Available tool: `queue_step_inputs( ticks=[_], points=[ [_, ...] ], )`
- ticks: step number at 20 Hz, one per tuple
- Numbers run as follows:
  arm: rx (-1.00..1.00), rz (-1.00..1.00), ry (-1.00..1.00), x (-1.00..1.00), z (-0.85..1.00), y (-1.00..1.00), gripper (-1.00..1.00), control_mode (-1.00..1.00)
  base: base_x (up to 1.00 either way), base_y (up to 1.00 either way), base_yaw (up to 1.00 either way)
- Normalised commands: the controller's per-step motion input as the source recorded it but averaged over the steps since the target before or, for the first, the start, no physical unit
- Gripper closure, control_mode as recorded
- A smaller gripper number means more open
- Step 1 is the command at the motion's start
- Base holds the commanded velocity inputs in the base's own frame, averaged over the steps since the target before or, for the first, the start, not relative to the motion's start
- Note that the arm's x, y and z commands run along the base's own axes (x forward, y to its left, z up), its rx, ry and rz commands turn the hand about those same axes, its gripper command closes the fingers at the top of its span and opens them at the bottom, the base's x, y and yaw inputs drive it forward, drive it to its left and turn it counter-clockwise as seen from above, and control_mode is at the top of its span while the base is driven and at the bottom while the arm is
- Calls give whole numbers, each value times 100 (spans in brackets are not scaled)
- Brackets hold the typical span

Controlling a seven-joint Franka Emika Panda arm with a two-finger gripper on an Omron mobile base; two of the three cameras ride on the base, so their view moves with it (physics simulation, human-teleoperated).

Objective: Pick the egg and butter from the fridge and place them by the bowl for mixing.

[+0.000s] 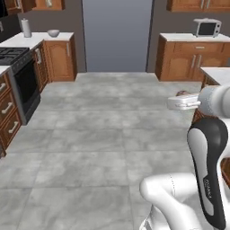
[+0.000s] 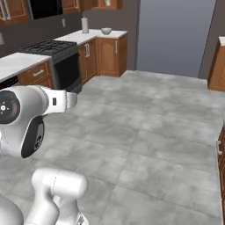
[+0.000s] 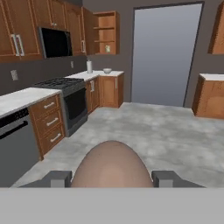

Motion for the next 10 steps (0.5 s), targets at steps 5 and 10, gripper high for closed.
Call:
queue_step_inputs(
  ticks=[5,10],
  points=[
    [0,0,0,0,0,0,100,100,100,44,0],
    [0,0,0,0,0,0,100,100,100,10,0]
  ],
)
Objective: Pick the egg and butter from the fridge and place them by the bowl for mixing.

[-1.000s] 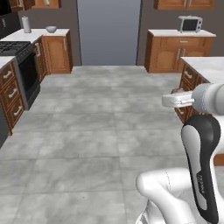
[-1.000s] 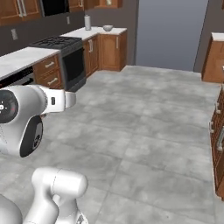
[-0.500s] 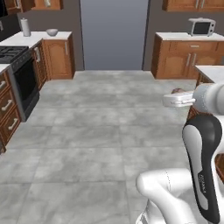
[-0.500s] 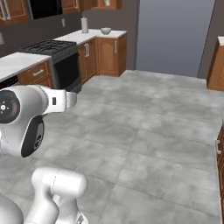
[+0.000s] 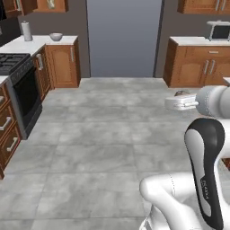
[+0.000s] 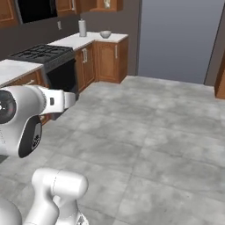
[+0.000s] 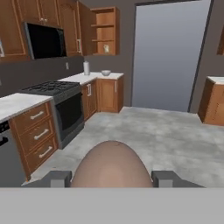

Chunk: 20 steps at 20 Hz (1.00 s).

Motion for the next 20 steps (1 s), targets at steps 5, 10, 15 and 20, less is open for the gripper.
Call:
queue_step_inputs(
  ticks=[5,10,15,20],
  points=[
    [0,0,0,0,0,0,100,100,100,0,6],
    [0,0,0,0,0,0,100,100,100,0,6],
    [0,0,0,0,0,0,100,100,100,0,11],
    [0,0,0,0,0,0,100,100,100,0,14]
  ],
)
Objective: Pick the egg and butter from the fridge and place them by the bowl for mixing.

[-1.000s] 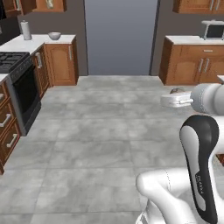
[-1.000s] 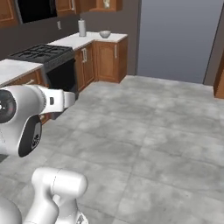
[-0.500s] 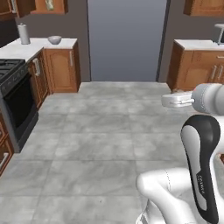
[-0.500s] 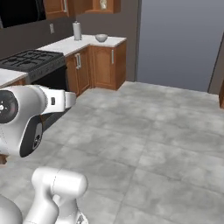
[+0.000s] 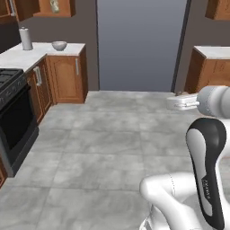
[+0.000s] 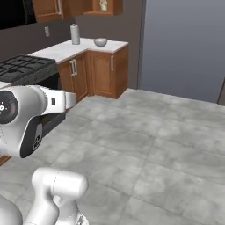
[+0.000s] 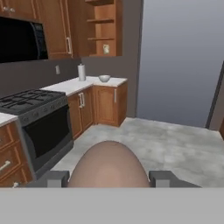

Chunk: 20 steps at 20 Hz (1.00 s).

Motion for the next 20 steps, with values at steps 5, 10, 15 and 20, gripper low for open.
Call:
queue_step_inputs(
  ticks=[5,10,15,20],
  points=[
    [0,0,0,0,0,0,100,100,100,0,13],
    [0,0,0,0,0,0,100,100,100,0,9],
    [0,0,0,0,0,0,100,100,100,0,7],
    [0,0,0,0,0,0,100,100,100,2,5]
  ],
)
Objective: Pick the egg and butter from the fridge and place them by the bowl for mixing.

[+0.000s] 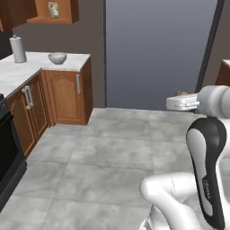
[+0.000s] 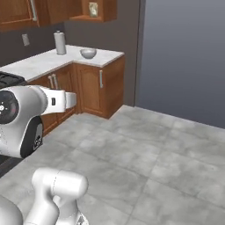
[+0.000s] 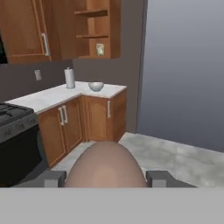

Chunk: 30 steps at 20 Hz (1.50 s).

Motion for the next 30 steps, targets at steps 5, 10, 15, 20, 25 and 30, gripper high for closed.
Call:
queue_step_inputs(
  ticks=[5,10,15,20,25,30],
  points=[
    [0,0,0,0,0,0,100,100,100,25,1],
    [0,0,0,0,0,0,100,100,100,15,27],
    [0,0,0,0,0,0,100,100,100,-2,59],
    [0,0,0,0,0,0,100,100,100,-44,55],
    [0,0,0,0,0,0,100,100,100,-48,21],
    [0,0,0,0,0,0,100,100,100,-61,13]
  ],
)
